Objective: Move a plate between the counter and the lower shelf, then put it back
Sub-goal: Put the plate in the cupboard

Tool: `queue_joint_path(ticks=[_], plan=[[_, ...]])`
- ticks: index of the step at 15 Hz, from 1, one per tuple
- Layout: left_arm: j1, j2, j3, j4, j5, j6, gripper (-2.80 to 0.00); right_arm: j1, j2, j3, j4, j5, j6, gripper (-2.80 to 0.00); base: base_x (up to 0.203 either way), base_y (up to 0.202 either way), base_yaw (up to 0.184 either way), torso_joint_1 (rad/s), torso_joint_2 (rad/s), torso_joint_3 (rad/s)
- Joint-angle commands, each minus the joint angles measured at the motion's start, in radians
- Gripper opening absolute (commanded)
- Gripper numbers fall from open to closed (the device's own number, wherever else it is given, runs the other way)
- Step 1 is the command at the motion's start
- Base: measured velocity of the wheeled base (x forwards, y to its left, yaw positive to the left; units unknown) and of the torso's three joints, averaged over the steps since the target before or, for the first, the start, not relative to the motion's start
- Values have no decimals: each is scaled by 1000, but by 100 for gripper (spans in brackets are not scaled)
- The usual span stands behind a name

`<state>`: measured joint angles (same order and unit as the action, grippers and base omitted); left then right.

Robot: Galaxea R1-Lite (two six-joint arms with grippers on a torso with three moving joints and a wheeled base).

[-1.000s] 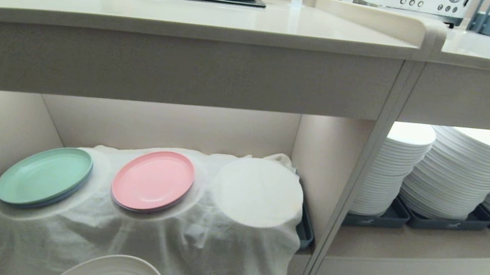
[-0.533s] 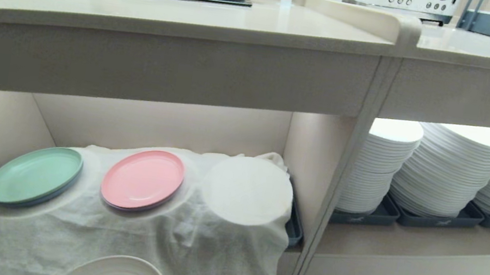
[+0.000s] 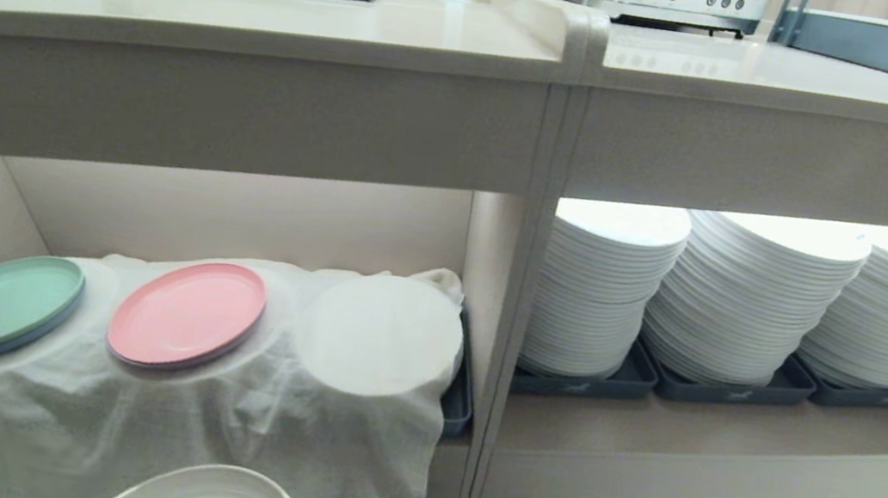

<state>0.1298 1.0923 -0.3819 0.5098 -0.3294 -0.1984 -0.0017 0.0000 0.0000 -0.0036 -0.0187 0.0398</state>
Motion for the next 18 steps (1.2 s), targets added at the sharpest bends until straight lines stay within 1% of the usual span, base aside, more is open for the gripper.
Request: queue_joint_path(ticks=[1, 5, 13, 16, 18], plan=[[1, 1, 0, 3, -2, -1, -280, 0, 0, 0, 1, -1, 0, -280, 0, -191, 0, 5, 6, 2], [1, 1, -2, 3, -2, -1, -280, 0, 0, 0, 1, 0, 0, -280, 0, -158, 1, 1, 3, 2], [4, 1, 3, 3, 1, -3, -280, 0, 0, 0, 1, 0, 0, -280, 4, 0, 0, 0, 1, 1], [1, 2, -5, 1, 7, -28, -280, 0, 0, 0, 1, 0, 0, -280, 0, 0, 0, 0, 0, 0], [1, 1, 1, 1, 7, -30, -280, 0, 0, 0, 0, 0, 0, -280, 0, 0, 0, 0, 0, 0]])
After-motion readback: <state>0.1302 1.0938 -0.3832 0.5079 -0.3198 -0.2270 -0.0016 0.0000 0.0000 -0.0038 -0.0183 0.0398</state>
